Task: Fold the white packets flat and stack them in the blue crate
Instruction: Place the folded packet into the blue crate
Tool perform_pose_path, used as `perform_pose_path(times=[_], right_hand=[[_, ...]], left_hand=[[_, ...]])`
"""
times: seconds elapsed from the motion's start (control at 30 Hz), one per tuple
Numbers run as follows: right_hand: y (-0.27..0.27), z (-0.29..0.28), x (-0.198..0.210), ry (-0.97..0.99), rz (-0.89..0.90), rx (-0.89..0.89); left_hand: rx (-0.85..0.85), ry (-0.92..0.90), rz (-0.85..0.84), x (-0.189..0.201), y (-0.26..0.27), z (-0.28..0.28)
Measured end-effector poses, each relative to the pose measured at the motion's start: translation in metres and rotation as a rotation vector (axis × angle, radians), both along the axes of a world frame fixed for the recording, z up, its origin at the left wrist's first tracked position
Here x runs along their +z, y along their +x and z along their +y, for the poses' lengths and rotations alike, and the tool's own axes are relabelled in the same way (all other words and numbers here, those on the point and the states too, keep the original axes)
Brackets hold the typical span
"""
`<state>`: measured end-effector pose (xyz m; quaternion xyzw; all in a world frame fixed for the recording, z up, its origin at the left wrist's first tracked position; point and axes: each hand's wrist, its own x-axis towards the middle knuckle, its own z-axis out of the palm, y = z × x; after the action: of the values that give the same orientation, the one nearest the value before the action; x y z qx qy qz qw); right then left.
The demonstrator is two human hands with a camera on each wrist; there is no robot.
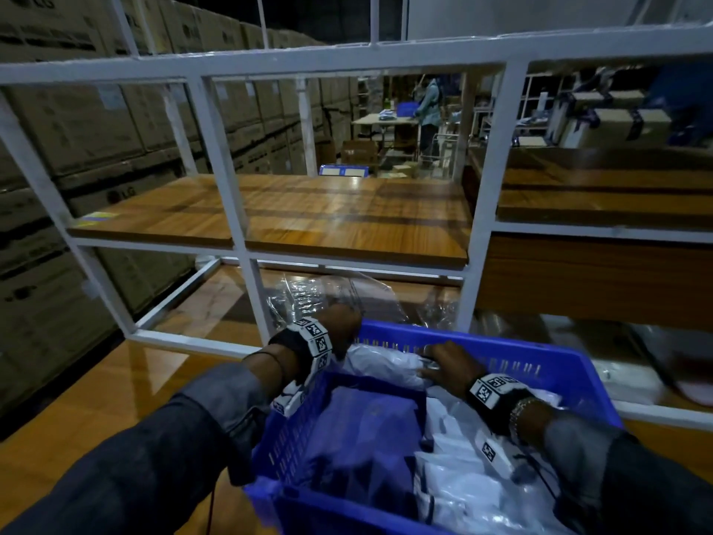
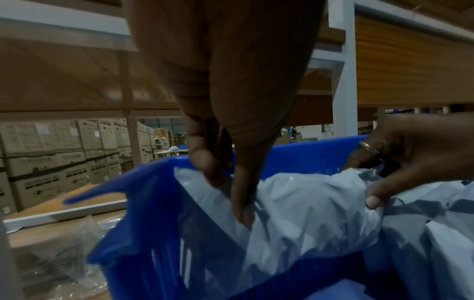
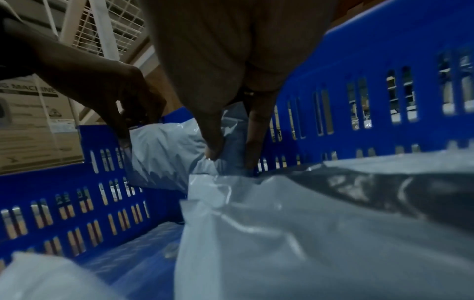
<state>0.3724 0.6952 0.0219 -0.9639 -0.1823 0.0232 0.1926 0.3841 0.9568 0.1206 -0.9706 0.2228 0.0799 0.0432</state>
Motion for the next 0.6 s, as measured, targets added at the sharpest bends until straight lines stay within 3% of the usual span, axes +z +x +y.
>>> perform_pose_path(times=[0.17, 0.33, 0.5, 0.6], right_hand=[[-0.002, 0.006, -0.008, -0.103, 0.032, 0.016], [0.002, 0.015, -0.006, -0.246, 0.088, 0.018], [0.003, 0.027, 0.001, -0.365, 0.059, 0.061], [0.001, 0.030, 0.003, -0.438, 0.013, 0.099]], left_hand=[[-0.043, -0.005, 0.041, -0.001, 0.012, -0.002], [0.072, -0.048, 0.087, -0.013, 0.026, 0.000], [0.138, -0.032, 0.342, -0.045, 0.027, -0.001], [0.201, -0.107, 0.336, -0.053, 0.026, -0.001]])
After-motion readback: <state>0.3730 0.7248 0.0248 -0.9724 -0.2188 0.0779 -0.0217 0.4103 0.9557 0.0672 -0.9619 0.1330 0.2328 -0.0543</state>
